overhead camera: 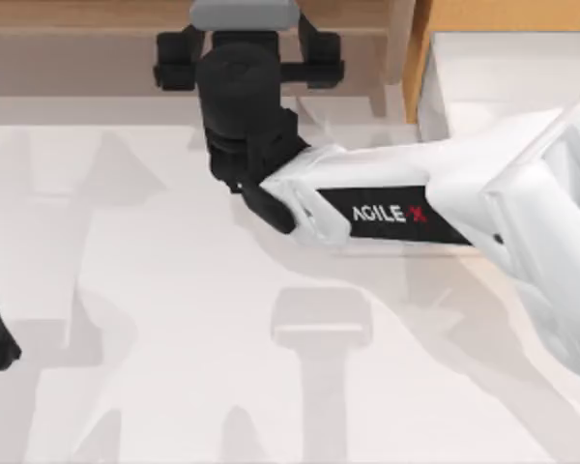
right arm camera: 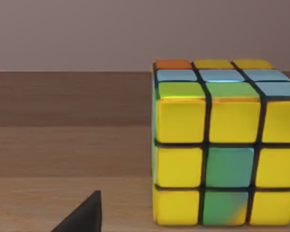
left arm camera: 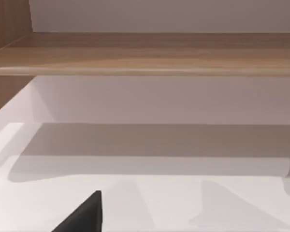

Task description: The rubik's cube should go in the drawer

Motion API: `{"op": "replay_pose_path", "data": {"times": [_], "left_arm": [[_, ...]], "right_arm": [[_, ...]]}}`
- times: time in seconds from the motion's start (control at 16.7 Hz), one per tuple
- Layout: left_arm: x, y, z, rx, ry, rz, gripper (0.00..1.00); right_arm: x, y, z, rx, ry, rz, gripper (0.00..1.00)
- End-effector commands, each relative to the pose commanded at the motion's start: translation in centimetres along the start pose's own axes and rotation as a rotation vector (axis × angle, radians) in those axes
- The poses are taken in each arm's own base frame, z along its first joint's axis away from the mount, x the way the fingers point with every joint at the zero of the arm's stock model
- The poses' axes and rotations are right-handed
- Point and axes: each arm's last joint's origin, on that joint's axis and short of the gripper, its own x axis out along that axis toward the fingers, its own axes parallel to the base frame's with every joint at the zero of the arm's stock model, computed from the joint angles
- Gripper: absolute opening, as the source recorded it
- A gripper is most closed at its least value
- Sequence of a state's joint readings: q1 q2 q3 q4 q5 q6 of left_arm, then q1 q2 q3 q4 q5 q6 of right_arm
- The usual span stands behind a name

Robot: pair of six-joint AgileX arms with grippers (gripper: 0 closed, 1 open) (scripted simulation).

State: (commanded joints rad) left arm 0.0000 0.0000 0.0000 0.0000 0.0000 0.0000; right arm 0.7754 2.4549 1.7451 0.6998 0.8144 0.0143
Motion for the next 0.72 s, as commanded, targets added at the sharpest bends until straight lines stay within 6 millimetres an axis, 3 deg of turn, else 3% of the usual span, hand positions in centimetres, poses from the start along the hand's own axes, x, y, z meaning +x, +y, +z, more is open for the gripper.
{"op": "replay_pose_path", "data": {"times": [0.42, 0.72], "left_arm": [[0.0, 0.0, 0.0, 0.0, 0.0, 0.0, 1.0], [0.0, 0.0, 0.0, 0.0, 0.0, 0.0, 1.0]], "right_arm": [[4.3, 0.1, 0.6, 0.001, -0.005, 0.0, 1.0], [5.2, 0.2, -0.3, 0.0, 0.0, 0.001, 1.0]]}}
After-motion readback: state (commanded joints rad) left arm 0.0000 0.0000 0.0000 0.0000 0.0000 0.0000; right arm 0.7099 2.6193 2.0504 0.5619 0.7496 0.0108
